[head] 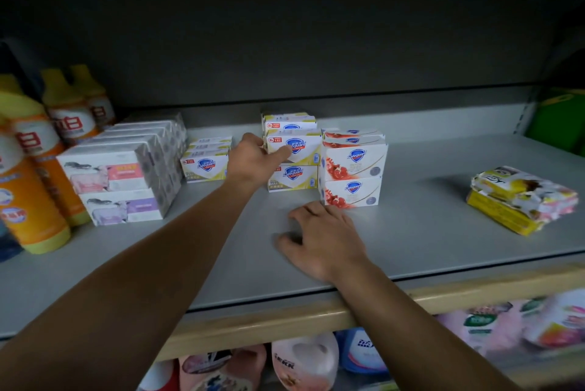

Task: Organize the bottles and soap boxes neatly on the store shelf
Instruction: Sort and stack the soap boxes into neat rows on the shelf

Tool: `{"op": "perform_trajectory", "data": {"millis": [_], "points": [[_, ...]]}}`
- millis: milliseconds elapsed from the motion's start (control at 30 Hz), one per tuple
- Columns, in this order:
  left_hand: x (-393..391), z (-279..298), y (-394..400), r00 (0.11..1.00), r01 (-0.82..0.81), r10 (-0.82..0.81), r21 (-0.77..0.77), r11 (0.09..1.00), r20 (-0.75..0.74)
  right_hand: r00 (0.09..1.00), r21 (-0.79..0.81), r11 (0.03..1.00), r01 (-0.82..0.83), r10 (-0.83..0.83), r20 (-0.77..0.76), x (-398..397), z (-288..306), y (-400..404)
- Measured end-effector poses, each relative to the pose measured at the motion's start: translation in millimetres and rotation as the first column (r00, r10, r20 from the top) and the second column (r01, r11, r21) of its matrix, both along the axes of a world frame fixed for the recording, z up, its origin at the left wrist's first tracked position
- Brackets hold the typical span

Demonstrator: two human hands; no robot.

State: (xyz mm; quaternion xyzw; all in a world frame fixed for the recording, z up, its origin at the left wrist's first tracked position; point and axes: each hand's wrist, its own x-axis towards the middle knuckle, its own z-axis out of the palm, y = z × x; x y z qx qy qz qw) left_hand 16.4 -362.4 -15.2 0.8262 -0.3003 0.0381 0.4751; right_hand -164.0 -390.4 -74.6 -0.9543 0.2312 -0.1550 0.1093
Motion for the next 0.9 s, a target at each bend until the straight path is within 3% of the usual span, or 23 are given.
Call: {"op": "perform_trajectory", "data": {"millis": [133, 400, 567, 733, 900], "points": [[-4, 4, -8, 0.998, -0.021, 0.021, -0.002, 1.000, -0.059, 1.000, -0.007, 1.000, 0.003, -0.003, -0.004, -1, 1, 1], [0, 4, -3, 0.998, -0.047, 0.046, 0.030, 0.998, 0.033, 1.000, -0.002, 1.000, 0.000, 0.000, 0.002, -1, 2, 0], [-4, -1, 34, 0.998, -0.026, 0.032, -0.086, 0.996, 0.060, 1.000, 0.007, 1.000, 0.011, -0.011, 0.009, 0, 1, -1], [-10, -16, 94, 0.968, 0.072, -0.143, -0.318, 0.945, -0.206, 0.999, 0.030, 0.999, 0.031, -0.030, -0.013, 1, 2, -1], [-21, -31, 149, 0.923, 0.109, -0.245, -0.410, 0.906, -0.296, 0.999, 0.011, 1.000, 0.005, -0.006, 0.049, 0, 9, 4]]}}
